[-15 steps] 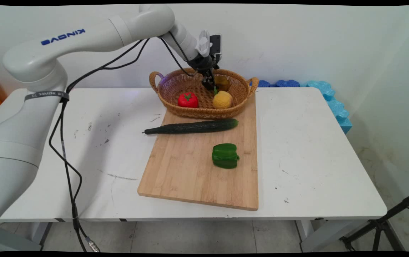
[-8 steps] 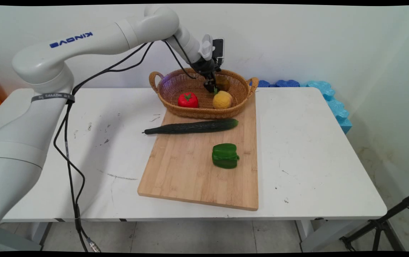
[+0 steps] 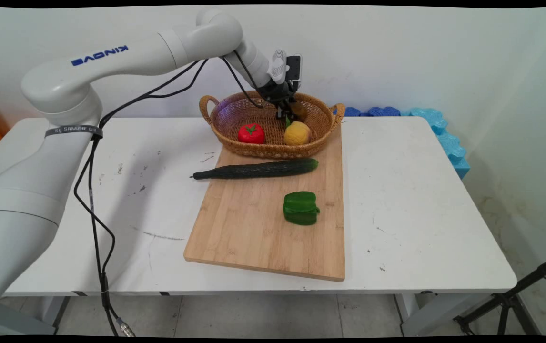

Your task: Place the picked object on the cutting board

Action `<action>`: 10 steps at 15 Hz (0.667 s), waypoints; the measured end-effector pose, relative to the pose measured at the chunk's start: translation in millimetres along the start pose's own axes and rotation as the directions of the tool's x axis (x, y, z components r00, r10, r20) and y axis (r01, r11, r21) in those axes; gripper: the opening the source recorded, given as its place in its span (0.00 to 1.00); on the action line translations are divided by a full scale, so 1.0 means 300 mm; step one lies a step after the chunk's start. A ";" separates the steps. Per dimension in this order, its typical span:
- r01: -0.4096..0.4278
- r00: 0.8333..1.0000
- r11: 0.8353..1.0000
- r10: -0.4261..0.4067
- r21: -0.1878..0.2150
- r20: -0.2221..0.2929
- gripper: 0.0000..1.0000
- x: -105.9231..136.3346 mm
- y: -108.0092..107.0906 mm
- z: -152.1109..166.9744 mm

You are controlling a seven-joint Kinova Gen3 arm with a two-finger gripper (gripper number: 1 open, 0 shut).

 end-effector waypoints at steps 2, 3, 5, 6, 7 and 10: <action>-0.002 1.000 1.000 0.002 -0.001 -0.001 0.00 0.003 0.005 0.001; -0.003 1.000 1.000 0.003 0.000 -0.002 0.00 0.006 0.006 -0.002; -0.003 1.000 1.000 0.003 0.002 -0.004 0.00 0.009 0.008 -0.008; -0.001 1.000 1.000 0.001 0.004 -0.008 0.00 0.013 0.009 -0.016; 0.001 1.000 1.000 -0.001 0.005 -0.010 0.00 0.015 0.009 -0.021; 0.018 1.000 1.000 -0.018 0.016 -0.021 0.00 0.022 0.010 -0.071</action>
